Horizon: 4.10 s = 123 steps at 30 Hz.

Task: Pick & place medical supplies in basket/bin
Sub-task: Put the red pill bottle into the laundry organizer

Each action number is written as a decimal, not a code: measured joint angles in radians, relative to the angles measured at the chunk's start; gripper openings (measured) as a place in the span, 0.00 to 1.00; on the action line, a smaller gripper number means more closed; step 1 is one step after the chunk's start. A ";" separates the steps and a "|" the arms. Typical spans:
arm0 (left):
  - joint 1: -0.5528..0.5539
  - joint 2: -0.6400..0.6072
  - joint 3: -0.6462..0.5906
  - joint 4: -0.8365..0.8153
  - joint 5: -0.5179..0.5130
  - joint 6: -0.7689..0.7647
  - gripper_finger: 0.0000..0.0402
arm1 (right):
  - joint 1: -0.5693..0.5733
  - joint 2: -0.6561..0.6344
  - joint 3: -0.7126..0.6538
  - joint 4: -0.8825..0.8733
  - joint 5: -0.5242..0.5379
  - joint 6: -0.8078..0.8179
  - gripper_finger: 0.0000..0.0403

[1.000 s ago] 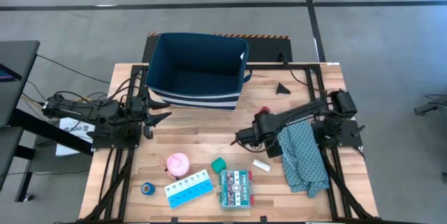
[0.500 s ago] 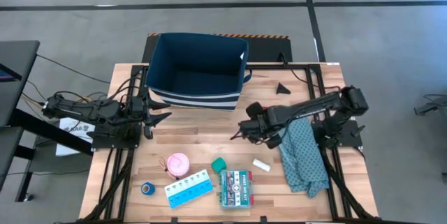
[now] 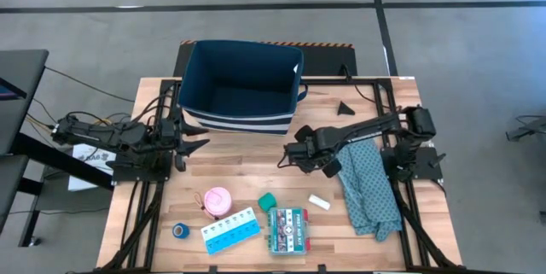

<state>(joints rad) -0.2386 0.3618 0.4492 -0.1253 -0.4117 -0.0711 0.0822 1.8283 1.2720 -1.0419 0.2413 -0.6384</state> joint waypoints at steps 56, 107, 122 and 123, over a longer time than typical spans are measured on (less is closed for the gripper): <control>0.000 0.000 0.000 0.000 0.006 0.022 0.34 | -0.045 0.013 0.053 0.033 0.023 0.056 0.34; 0.000 0.000 0.000 -0.043 0.005 0.024 0.34 | -0.044 0.091 0.004 0.046 0.048 0.012 0.56; 0.000 0.000 0.000 -0.042 0.005 0.024 0.34 | -0.120 0.091 0.004 0.079 0.012 0.132 0.54; 0.000 0.000 0.000 -0.042 0.005 0.024 0.34 | -0.119 0.091 0.004 0.082 -0.011 0.127 0.54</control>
<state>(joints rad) -0.2386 0.3622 0.4492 -0.1673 -0.4065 -0.0469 -0.0372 1.9198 1.2762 -0.9600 0.2305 -0.5118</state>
